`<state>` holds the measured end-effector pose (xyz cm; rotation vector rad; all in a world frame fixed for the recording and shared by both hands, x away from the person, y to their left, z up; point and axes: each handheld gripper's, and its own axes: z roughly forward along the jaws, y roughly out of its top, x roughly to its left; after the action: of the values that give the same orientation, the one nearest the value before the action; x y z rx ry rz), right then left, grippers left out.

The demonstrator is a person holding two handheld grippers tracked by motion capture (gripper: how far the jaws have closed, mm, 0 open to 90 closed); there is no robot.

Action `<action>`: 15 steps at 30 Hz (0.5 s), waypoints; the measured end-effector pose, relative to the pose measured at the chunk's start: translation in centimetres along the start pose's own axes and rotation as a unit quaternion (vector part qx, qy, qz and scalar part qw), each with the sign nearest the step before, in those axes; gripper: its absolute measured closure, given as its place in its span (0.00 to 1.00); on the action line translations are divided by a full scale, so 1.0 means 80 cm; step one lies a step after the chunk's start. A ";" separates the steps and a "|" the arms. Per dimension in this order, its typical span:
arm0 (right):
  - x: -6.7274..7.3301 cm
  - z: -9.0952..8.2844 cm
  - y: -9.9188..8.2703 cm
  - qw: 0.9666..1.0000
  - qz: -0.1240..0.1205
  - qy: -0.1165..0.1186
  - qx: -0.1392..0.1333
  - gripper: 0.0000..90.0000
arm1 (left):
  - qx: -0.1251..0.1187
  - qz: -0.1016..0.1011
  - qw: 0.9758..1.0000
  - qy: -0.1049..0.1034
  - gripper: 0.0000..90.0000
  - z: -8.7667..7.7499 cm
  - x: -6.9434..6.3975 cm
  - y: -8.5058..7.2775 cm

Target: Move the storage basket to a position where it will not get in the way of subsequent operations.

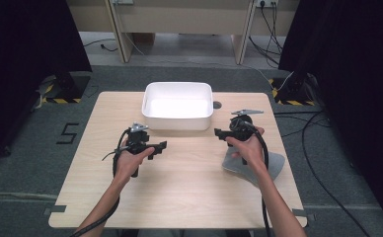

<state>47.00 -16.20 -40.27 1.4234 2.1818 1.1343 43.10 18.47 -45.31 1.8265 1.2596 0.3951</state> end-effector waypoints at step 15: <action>-0.019 -0.046 -0.031 1.000 0.000 0.001 -0.025 0.34 | -0.005 0.012 1.000 -0.008 0.21 -0.037 -0.008 -0.059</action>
<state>43.84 -19.70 -40.00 1.4025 2.1381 1.1831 38.01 19.88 -47.19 1.8335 1.2236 0.3977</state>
